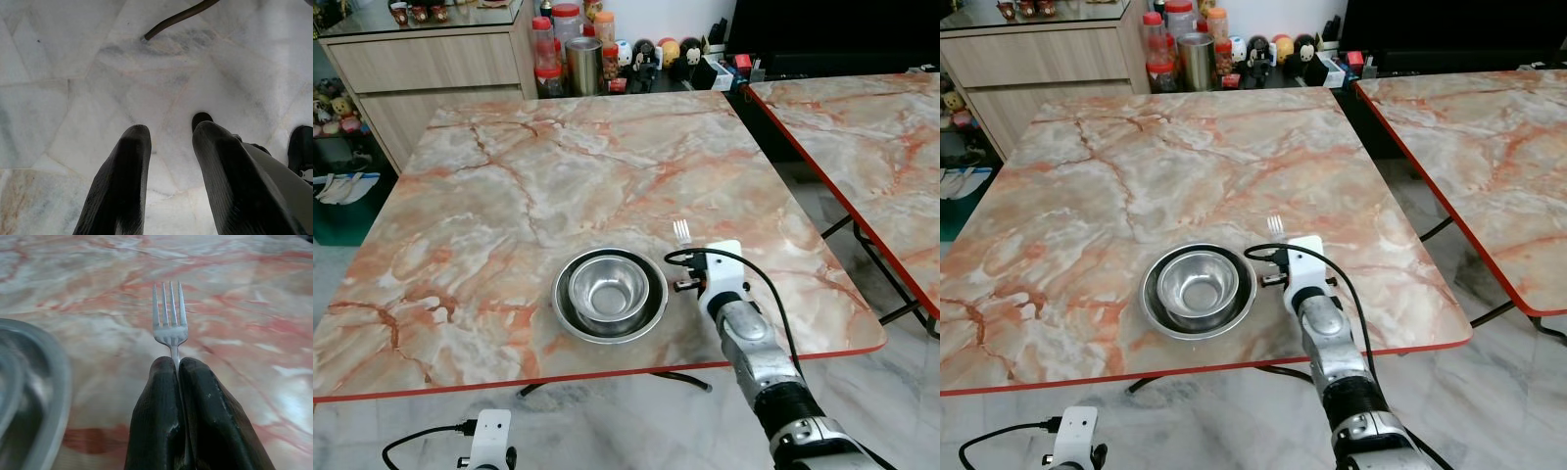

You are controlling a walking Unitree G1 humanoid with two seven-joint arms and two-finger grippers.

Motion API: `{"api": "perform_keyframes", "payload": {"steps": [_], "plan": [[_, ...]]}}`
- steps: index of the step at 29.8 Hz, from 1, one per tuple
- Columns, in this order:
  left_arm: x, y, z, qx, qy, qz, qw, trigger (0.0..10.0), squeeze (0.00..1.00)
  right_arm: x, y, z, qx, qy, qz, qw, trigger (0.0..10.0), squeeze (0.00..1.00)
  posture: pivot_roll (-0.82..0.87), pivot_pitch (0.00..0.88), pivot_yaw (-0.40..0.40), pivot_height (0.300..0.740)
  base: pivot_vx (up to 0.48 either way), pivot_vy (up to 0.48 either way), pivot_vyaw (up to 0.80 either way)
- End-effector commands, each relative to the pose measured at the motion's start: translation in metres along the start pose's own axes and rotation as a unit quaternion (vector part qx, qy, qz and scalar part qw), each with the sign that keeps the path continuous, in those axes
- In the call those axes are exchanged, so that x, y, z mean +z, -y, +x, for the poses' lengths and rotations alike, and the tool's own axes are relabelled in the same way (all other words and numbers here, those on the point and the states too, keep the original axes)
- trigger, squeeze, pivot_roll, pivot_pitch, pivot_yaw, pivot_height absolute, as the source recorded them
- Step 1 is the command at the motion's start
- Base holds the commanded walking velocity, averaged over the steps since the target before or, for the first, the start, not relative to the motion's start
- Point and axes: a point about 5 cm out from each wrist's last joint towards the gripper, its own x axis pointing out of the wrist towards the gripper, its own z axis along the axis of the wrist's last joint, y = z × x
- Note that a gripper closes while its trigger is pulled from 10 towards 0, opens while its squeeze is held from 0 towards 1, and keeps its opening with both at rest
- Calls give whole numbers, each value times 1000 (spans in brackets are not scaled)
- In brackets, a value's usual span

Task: Setting the table

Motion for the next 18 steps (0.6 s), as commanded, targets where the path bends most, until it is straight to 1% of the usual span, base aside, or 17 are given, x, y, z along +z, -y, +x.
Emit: {"api": "perform_keyframes", "payload": {"steps": [1, 8, 11, 12, 18], "plan": [[-6, -3, -1, 6, -15, 6, 1000, 10000, 0, 2, -3, 2, 8, 4, 1, 1000, 10000, 0, 8, 69, 8, 740, 0, 0, 0], [-9, -2, -2, 5, -20, 8, 1000, 10000, 0, -9, -3, 0, 5, -17, -2, 1000, 10000, 0, 7, 76, 7, 740, 0, 0, 0], [-9, -2, -2, 5, -20, 8, 1000, 10000, 0, -10, -3, 0, 5, -19, -2, 1000, 10000, 0, 7, 76, 7, 740, 0, 0, 0], [-9, -2, -2, 4, -21, 10, 1000, 10000, 0, -15, -3, -1, 4, -27, -1, 1000, 10000, 0, 3, 78, 10, 740, 0, 0, 0], [-8, -2, -1, 5, -21, 13, 1000, 10000, 0, -22, -6, -2, 11, -40, -2, 999, 10000, 0, 6, 81, 8, 740, 0, 0, 0]]}}
